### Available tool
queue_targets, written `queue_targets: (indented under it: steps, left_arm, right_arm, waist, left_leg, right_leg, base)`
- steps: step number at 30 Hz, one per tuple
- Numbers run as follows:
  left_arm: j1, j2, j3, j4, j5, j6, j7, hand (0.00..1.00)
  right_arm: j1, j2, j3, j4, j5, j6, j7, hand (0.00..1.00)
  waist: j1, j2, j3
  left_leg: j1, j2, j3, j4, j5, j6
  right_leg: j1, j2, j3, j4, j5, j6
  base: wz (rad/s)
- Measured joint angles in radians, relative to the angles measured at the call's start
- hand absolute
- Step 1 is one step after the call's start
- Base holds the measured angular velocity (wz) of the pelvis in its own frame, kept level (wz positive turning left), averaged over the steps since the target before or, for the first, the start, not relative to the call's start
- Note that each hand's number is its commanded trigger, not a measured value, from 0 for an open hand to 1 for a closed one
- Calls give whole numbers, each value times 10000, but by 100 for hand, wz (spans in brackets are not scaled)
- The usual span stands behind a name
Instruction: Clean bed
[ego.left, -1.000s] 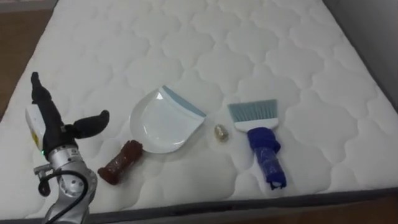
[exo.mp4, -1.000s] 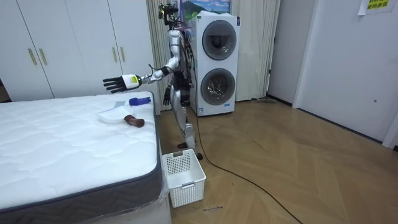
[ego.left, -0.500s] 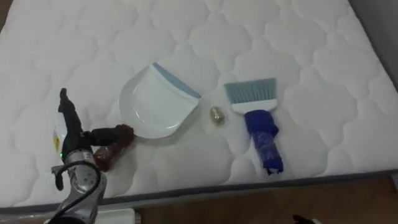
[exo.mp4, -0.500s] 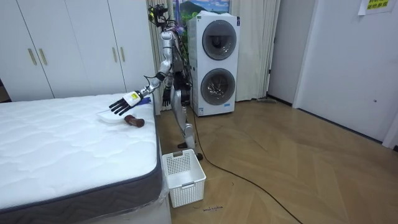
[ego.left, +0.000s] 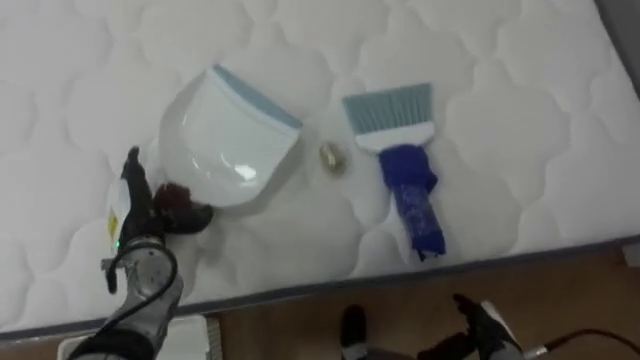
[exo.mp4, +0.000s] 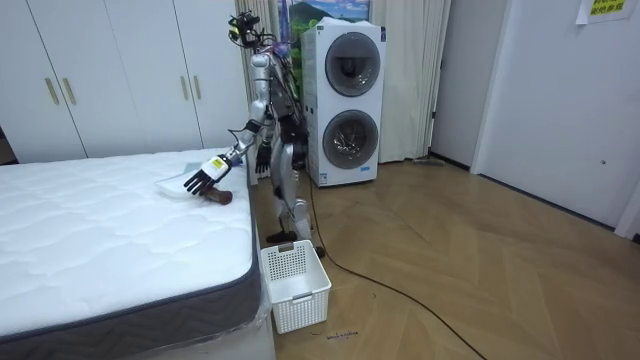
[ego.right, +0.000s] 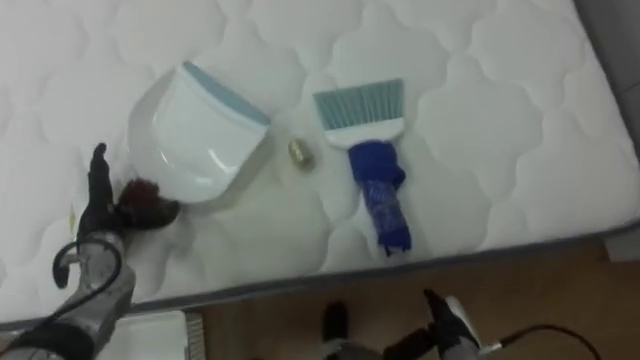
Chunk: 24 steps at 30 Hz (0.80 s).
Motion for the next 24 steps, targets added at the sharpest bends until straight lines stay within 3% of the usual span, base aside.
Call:
queue_targets:
  steps: [4,9,15,17,19,24]
  left_arm:
    - [-37,-6,-10,-6,19,2,-7,0]
    - [-9,-13,-35,-11,113,14,40,0]
    - [25,-15,-576,-13,232,13,177,0]
    - [44,-16,-620,-12,209,12,239,0]
    - [45,17,-614,-12,207,12,307,0]
    - [45,77,-618,-12,201,10,504,0]
  right_arm:
    - [-2,-26,77,-53,295,80,-13,0]
    - [6,-83,156,-59,423,75,-24,0]
    - [45,-177,521,-64,944,67,-23,0]
    - [81,-204,569,-79,1038,65,-21,0]
    - [161,-226,573,-79,1132,66,-14,0]
    - [195,-288,943,-87,1494,65,-7,0]
  waist:
    - [-18,-13,-12]
    - [124,-2,-42]
    - [180,63,-96]
    - [178,59,-139]
    - [202,41,-236]
    - [179,40,-238]
  left_leg:
    - [-308,-9,305,192,25,115]
    - [-635,-29,308,554,23,146]
    - [-697,-10,304,823,-17,142]
    - [-731,-11,307,857,-18,143]
    - [-790,-17,329,899,-15,139]
    - [-836,-13,341,1022,-20,135]
  right_leg:
    - [-65,-143,-105,28,-3,194]
    - [-210,-173,-120,35,217,138]
    - [-235,-172,-95,202,265,53]
    - [-260,-174,-86,213,244,93]
    - [-356,-182,-44,299,260,67]
    - [-386,-189,-33,383,245,59]
  base:
    - [22]
    - [1]
    - [0]
    - [0]
    - [-3]
    - [0]
